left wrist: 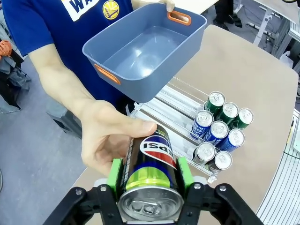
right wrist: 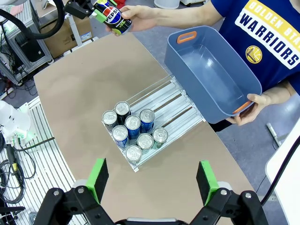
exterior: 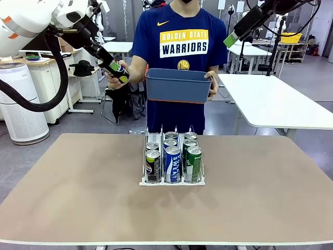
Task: Fill the beverage cans into the dispenser.
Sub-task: Pick up the Pepsi coke handed by the human.
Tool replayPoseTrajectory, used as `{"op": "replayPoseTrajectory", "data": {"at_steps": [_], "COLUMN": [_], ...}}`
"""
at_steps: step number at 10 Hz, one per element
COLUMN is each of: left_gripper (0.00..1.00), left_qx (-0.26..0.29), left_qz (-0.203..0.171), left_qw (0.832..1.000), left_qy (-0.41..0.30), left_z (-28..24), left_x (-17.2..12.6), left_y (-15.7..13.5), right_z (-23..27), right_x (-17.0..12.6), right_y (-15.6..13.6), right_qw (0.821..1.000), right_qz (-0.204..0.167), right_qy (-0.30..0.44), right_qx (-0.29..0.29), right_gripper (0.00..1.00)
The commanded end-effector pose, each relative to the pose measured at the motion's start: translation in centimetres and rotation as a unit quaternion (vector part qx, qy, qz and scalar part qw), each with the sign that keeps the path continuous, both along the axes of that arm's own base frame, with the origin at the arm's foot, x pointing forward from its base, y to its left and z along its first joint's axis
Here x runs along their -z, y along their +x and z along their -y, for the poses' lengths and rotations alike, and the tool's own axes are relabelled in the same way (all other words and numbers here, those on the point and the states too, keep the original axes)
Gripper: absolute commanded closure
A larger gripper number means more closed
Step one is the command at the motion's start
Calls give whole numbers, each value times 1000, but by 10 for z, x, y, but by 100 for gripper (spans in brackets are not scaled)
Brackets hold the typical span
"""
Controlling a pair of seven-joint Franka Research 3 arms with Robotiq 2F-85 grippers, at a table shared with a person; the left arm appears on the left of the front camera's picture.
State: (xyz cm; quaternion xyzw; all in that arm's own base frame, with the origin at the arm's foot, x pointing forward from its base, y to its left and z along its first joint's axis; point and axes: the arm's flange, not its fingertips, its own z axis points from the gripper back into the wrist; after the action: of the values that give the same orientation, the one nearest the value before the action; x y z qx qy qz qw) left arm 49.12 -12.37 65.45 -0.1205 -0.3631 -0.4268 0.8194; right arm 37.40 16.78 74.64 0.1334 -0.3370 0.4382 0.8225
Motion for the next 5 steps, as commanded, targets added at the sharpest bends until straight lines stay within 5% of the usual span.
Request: {"op": "replayPoseTrajectory", "data": {"at_steps": [1,5], "left_gripper": [100,100], "left_qx": [6,7], "left_qz": [-10,-4], "left_qw": [1000,1000], "left_qy": [16,8], "left_z": [-4,2], "left_x": [-4,0], "left_y": [-4,-1], "right_z": [0,0], "right_x": [1,1], "right_y": [-1,-1], "right_qw": [1000,1000], "right_qz": [-2,-2], "right_qy": [0,0], "right_qx": [-2,-2], "right_gripper": [0,0]}}
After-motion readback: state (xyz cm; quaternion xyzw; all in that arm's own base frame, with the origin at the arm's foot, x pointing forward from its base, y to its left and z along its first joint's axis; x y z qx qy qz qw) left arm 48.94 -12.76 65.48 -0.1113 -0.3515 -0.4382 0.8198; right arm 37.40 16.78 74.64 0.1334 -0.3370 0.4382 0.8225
